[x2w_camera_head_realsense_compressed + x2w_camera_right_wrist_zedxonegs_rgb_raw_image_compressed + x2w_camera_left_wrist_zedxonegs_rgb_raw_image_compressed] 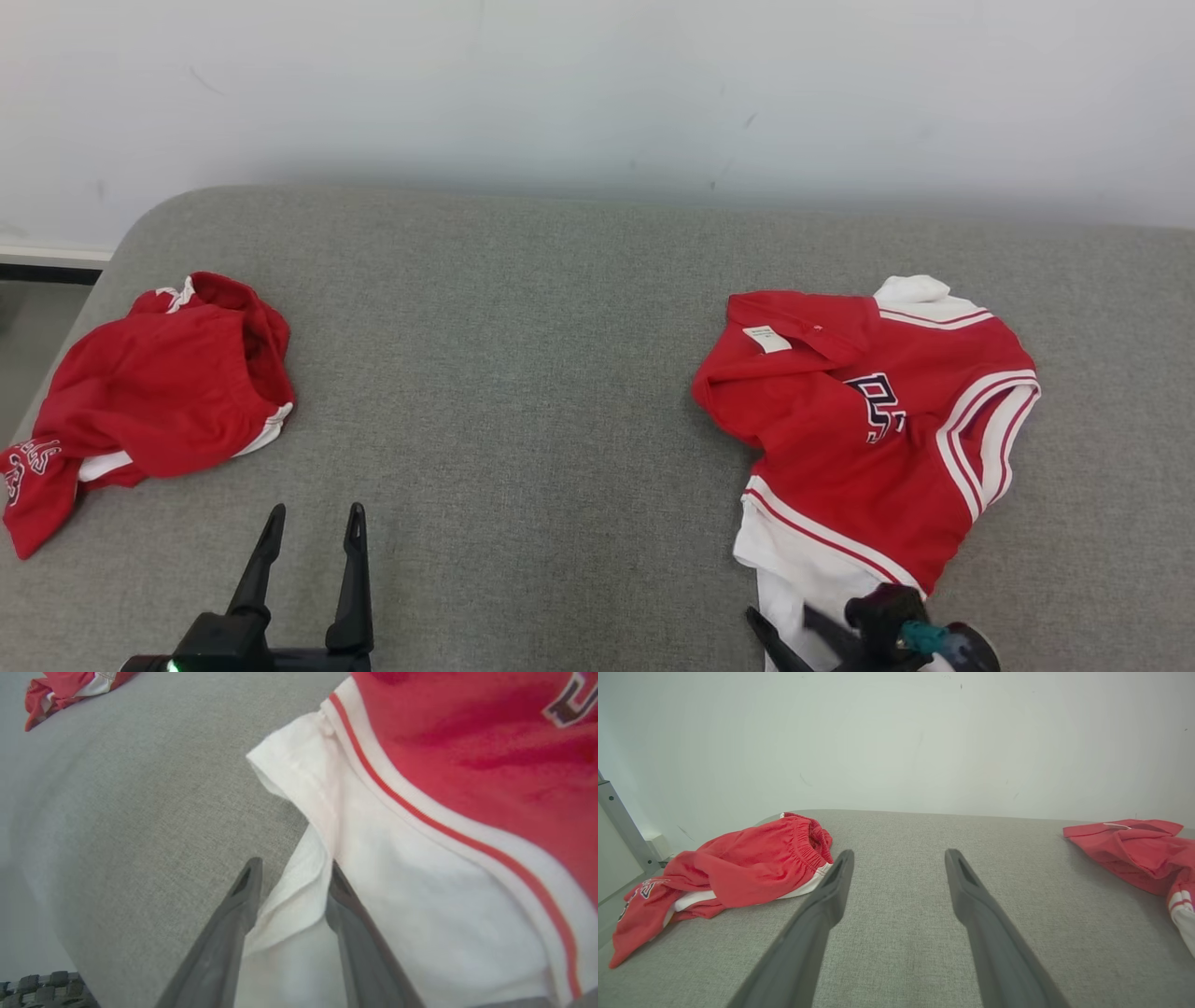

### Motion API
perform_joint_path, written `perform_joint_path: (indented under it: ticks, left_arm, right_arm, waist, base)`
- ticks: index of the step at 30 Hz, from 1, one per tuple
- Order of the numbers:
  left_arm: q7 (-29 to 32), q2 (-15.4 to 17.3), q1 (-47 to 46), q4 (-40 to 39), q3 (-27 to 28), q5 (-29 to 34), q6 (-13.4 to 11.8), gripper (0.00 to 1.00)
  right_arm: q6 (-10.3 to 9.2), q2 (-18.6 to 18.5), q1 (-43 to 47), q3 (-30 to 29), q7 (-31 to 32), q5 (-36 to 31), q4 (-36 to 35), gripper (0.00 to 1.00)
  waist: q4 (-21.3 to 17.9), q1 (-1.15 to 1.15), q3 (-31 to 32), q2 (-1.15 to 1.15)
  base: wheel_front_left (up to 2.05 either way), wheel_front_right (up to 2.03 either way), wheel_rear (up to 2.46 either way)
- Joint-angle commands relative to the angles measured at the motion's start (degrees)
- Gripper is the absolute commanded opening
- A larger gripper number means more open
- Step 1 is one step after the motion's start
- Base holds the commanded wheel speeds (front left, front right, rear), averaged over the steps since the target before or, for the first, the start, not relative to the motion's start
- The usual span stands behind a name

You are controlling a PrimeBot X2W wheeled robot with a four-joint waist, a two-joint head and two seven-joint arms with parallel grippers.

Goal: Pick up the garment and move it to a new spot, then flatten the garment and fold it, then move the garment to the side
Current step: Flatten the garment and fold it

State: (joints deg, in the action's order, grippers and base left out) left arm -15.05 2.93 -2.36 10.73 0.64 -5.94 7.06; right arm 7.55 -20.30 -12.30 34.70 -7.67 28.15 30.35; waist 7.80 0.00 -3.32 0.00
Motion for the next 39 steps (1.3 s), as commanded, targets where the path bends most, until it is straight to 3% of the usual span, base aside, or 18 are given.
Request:
perform_joint_path:
  ticks: [1,7,15,20,21,22,32,39]
  left_arm:
    - [-0.2,-0.1,0.3,0.1,0.0,-0.2,-0.2,1.0]
    - [-0.2,-0.1,1.0,0.5,0.1,-0.3,-0.3,1.0]
    - [-0.2,-0.1,1.8,0.4,-0.1,-0.8,-0.4,1.0]
    - [-0.2,-0.1,2.1,0.2,0.2,-0.8,-0.3,1.0]
    - [-0.2,-0.1,2.2,0.2,0.2,-0.8,-0.4,1.0]
    - [-0.2,-0.1,2.2,0.2,0.3,-0.8,-0.4,1.0]
    - [-0.2,-0.1,2.1,-0.2,0.8,-0.9,-0.3,1.0]
    - [-0.2,-0.1,1.9,-0.8,0.4,-0.4,-0.3,1.0]
  right_arm:
    - [-0.13,0.4,0.4,0.6,0.3,-0.5,0.4,0.0]
    - [-0.13,-1.1,2.7,3.0,0.5,-2.8,-0.9,0.0]
    - [-0.13,-6.8,10.1,3.7,5.4,-6.3,-13.7,0.0]
    - [-0.13,-7.9,13.1,2.8,10.6,-6.8,-19.7,0.0]
    - [-0.13,-7.7,13.7,2.1,11.5,-5.9,-20.9,0.6]
    - [-0.13,-7.3,14.2,1.2,11.9,-5.0,-21.9,1.0]
    - [-0.13,-8.4,16.4,-9.4,12.1,1.8,-30.6,1.0]
    - [-0.13,-6.2,12.9,-20.4,11.1,-1.2,-24.3,1.0]
  waist:
    - [-0.1,0.0,0.1,0.0]
    - [-1.0,0.0,1.7,0.0]
    - [-3.3,0.0,2.9,0.0]
    - [-4.6,0.0,2.9,0.0]
    - [-4.9,0.0,2.9,0.0]
    - [-5.2,0.0,2.9,0.0]
    - [-6.9,0.0,2.6,0.0]
    - [-6.9,0.0,1.8,0.0]
  base:
    - [0.0,0.0,0.0]
    - [0.0,0.0,0.0]
    - [0.0,0.0,0.0]
    - [0.0,0.0,0.0]
    - [0.0,0.0,0.0]
    - [0.0,0.0,0.0]
    - [0.0,0.0,0.0]
    - [0.0,0.0,0.0]
